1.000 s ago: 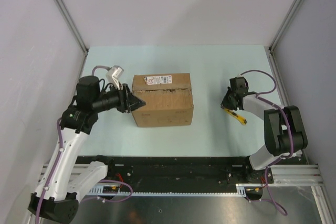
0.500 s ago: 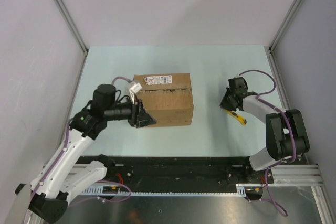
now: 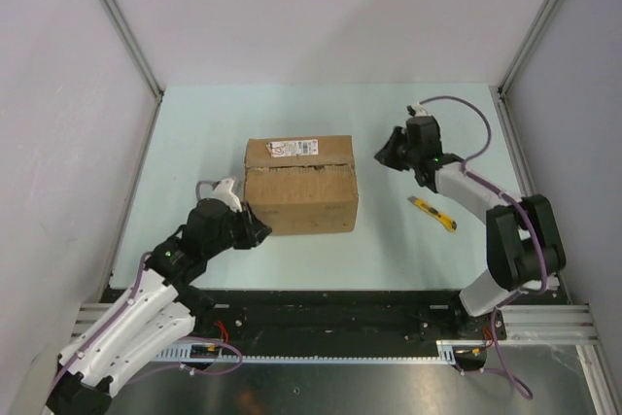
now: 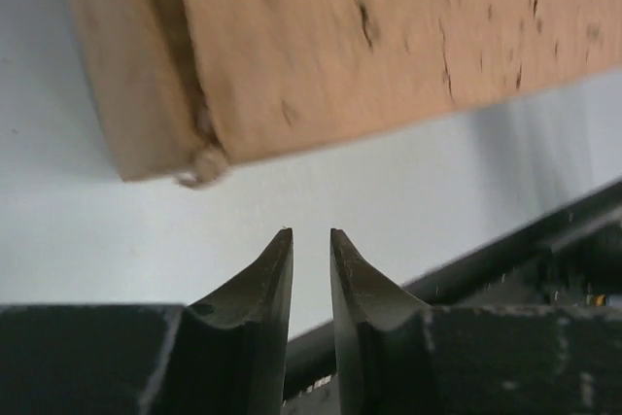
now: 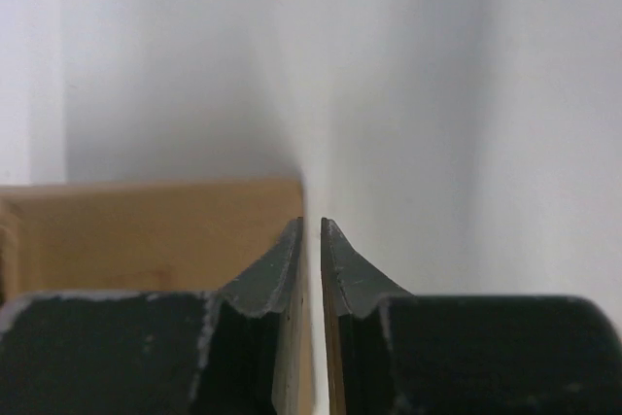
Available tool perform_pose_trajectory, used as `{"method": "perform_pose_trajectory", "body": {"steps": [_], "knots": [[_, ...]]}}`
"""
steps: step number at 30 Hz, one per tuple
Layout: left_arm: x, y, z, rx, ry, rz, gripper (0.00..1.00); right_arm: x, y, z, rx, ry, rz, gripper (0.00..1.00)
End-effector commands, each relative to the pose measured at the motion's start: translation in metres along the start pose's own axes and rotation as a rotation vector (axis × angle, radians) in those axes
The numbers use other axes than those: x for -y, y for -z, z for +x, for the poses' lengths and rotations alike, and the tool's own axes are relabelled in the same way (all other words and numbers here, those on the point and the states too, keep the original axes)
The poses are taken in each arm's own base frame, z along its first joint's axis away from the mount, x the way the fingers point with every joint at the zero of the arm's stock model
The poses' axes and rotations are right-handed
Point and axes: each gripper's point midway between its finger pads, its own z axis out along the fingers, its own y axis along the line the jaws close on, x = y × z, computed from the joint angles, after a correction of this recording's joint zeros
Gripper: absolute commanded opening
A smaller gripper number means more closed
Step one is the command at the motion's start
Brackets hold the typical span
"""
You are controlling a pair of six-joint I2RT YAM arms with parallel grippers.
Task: Unpack the express box
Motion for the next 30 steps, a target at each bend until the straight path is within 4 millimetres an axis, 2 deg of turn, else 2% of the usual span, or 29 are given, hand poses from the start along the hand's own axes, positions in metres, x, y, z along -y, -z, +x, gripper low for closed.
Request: {"method": "perform_pose_trajectory", "body": {"steps": [1, 2, 3, 4, 6, 7, 9, 10, 12, 16, 18, 22, 24, 26, 28, 29, 30], "knots": [[-0.003, -0.011, -0.044, 0.213, 0.146, -0.058, 0.27, -0.048, -0.029, -0.047, 0.142, 0.06, -0.095, 0.16], [-0.001, -0.014, -0.044, 0.21, 0.158, -0.045, 0.27, -0.058, -0.032, -0.059, 0.167, 0.047, -0.11, 0.16], [0.004, -0.018, -0.046, 0.219, 0.17, -0.02, 0.27, -0.054, -0.047, -0.055, 0.147, 0.034, -0.101, 0.17], [0.006, -0.024, -0.04, 0.189, 0.183, -0.002, 0.27, -0.056, -0.052, -0.057, 0.146, 0.025, -0.103, 0.17], [0.008, -0.026, -0.043, 0.2, 0.199, 0.003, 0.26, -0.072, -0.061, -0.066, 0.147, 0.028, -0.161, 0.18], [0.006, -0.025, -0.045, 0.21, 0.205, -0.008, 0.26, -0.072, -0.073, -0.06, 0.121, 0.033, -0.181, 0.19], [0.003, -0.025, -0.048, 0.228, 0.224, -0.02, 0.26, -0.099, -0.073, -0.06, 0.081, 0.063, -0.323, 0.2], [0.0, -0.025, -0.048, 0.233, 0.238, -0.026, 0.26, -0.108, -0.076, -0.044, 0.009, 0.083, -0.402, 0.2], [-0.004, -0.024, -0.049, 0.246, 0.265, -0.036, 0.27, -0.124, -0.072, -0.037, -0.038, 0.116, -0.494, 0.2], [-0.015, -0.023, -0.058, 0.273, 0.295, -0.056, 0.3, -0.144, -0.053, -0.009, -0.167, 0.165, -0.627, 0.19], [-0.018, -0.025, -0.067, 0.274, 0.271, -0.044, 0.35, -0.145, -0.05, 0.005, -0.204, 0.19, -0.597, 0.17], [-0.021, -0.025, -0.096, 0.285, 0.215, -0.054, 0.4, -0.136, -0.041, 0.021, -0.25, 0.222, -0.504, 0.14], [-0.036, -0.029, -0.104, 0.275, 0.233, -0.085, 0.41, -0.129, -0.029, 0.03, -0.302, 0.226, -0.464, 0.13], [-0.048, -0.027, -0.121, 0.297, 0.249, -0.112, 0.41, -0.122, -0.018, 0.049, -0.357, 0.25, -0.409, 0.13], [-0.055, -0.034, -0.13, 0.268, 0.241, -0.112, 0.42, -0.122, -0.004, 0.056, -0.335, 0.316, -0.358, 0.13], [-0.056, -0.038, -0.134, 0.255, 0.235, -0.107, 0.43, -0.115, 0.002, 0.069, -0.358, 0.332, -0.328, 0.12], [-0.048, -0.039, -0.142, 0.246, 0.202, -0.074, 0.43, -0.117, 0.014, 0.063, -0.314, 0.355, -0.306, 0.12]]}}
